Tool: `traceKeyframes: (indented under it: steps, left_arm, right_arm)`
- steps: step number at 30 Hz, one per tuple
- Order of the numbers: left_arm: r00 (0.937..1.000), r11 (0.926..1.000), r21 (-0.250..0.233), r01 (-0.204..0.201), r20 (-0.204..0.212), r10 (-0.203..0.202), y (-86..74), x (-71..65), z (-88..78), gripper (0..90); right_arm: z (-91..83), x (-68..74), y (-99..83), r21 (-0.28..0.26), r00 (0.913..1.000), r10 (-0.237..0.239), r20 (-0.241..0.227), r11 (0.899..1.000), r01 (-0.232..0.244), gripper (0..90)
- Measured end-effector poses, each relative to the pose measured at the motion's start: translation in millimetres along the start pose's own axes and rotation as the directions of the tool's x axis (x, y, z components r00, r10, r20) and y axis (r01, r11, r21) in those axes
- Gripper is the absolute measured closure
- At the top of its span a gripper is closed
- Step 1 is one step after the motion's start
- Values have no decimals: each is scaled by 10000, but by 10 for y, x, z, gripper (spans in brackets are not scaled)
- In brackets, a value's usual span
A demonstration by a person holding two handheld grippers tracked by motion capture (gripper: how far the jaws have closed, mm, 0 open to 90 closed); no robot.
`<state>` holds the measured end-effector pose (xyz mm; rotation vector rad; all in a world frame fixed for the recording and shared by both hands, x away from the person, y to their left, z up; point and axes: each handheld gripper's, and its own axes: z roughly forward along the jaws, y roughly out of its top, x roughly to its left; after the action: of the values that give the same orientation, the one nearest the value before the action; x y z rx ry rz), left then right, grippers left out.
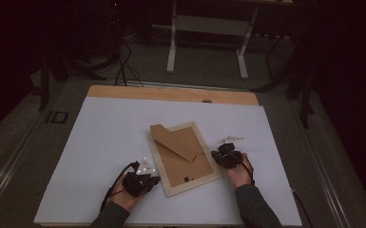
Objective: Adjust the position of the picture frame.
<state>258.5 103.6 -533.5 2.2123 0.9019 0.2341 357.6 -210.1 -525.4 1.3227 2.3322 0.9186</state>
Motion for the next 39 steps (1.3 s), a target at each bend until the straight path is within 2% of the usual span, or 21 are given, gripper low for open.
traceKeyframes:
  steps: [14, 28, 34, 37, 39]
  left_arm:
    - [9991, 9998, -90, -167, 381, 170, 21, -151, 60, 900]
    - [9974, 9998, -159, -129, 704, 140, 40, -221, 104, 900]
    - [9949, 9997, -224, -5, 1004, 28, 44, -231, 123, 900]
    - [9905, 9996, -260, -74, 1370, 109, 37, -220, 127, 900]
    - [9894, 9994, -289, -188, 1433, 228, 37, -225, 128, 900]
  right_arm:
    - [78, -52, 93, -54, 9994, 39, 335, 10000, -37, 900]
    - [143, -111, 172, -28, 9993, 284, 249, 9996, -284, 900]
    - [173, -126, 211, -15, 9993, 259, 288, 9997, -258, 900]
    - [171, -128, 213, 7, 9997, 77, 247, 10000, -77, 900]
    - [157, -130, 212, -38, 9998, 40, 213, 10000, -39, 900]
